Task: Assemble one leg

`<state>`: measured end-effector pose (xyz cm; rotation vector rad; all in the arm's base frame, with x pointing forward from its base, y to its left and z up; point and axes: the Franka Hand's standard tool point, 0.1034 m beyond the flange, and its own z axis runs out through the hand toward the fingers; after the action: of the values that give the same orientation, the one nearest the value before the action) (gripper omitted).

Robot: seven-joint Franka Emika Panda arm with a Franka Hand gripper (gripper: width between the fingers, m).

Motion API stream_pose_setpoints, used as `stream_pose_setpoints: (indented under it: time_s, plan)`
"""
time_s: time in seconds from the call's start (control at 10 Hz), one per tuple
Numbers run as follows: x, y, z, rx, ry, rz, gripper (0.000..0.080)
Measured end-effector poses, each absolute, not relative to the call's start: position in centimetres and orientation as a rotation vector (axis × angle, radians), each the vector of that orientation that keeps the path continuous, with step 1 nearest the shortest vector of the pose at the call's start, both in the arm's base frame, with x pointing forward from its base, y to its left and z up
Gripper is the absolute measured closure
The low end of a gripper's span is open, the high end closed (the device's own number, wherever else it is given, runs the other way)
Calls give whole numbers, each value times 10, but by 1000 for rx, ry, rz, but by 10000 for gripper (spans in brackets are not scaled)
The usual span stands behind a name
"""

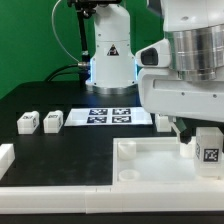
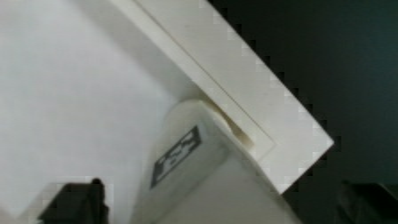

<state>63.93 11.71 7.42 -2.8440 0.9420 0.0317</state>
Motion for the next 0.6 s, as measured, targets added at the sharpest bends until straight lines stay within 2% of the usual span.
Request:
stream_pose_setpoints:
  time_s: [0.1, 0.4, 0.5, 0.6]
  plan:
    - [639, 117, 74, -2890, 809, 24, 151]
    - [643, 112, 78, -3083, -121, -35, 151]
    - [642, 114, 77, -3074, 6, -29, 151]
    - [642, 114, 77, -3075, -4, -29, 235]
